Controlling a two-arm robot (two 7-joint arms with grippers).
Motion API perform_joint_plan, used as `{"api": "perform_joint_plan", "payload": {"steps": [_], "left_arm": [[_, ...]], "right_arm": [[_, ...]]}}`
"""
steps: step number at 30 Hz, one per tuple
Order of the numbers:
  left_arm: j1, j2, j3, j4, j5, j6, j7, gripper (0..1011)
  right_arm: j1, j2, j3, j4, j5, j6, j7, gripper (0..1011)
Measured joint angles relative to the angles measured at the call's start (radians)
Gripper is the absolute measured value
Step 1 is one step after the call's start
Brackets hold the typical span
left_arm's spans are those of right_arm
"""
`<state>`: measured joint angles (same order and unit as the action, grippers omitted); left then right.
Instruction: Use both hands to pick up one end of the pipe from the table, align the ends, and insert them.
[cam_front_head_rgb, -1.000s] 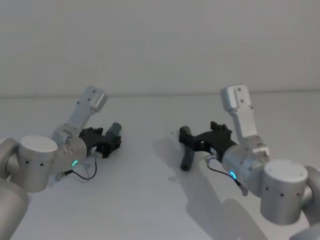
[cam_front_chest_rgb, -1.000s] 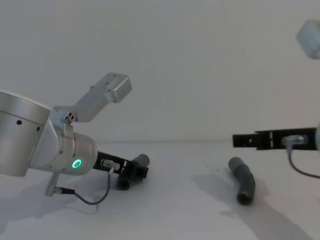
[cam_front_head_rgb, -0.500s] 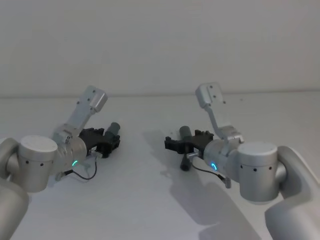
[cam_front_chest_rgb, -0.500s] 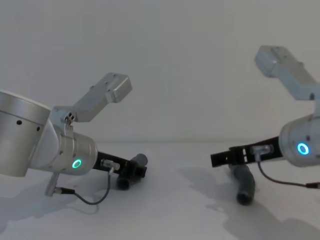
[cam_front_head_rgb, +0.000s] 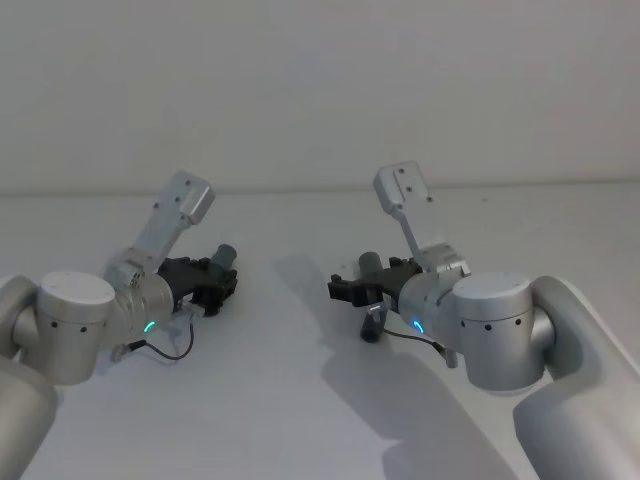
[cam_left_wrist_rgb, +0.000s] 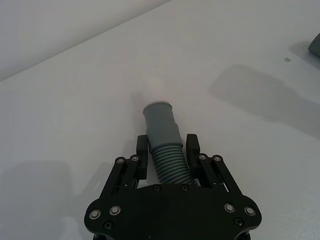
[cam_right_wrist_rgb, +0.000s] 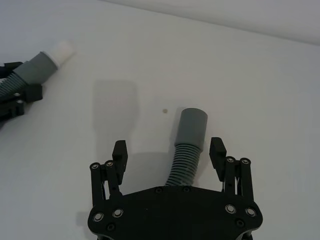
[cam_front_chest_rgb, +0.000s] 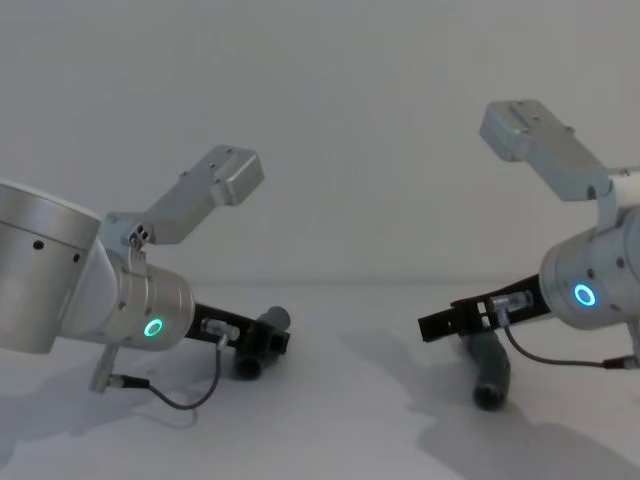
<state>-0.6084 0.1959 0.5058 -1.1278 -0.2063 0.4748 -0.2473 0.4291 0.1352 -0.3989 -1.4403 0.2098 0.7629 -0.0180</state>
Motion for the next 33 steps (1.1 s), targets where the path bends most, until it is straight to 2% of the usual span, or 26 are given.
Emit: {"api": "perform_joint_plan", "payload": {"steps": [5, 17, 33], "left_arm": [[0.000, 0.000, 0.000, 0.000, 0.000, 0.000, 0.000, 393], [0.000, 0.000, 0.000, 0.000, 0.000, 0.000, 0.000, 345], [0.000, 0.000, 0.000, 0.000, 0.000, 0.001, 0.000, 341]], "right_arm": [[0.001, 0.005, -0.009, -0.003, -0.019, 0.004, -0.010, 1000], [-0.001, 0.005, -0.010, 0.014, -0.034, 0.013, -0.015, 1000], [0.003, -0.008, 0.015, 0.064, -0.030, 0.000, 0.000, 1000]]}}
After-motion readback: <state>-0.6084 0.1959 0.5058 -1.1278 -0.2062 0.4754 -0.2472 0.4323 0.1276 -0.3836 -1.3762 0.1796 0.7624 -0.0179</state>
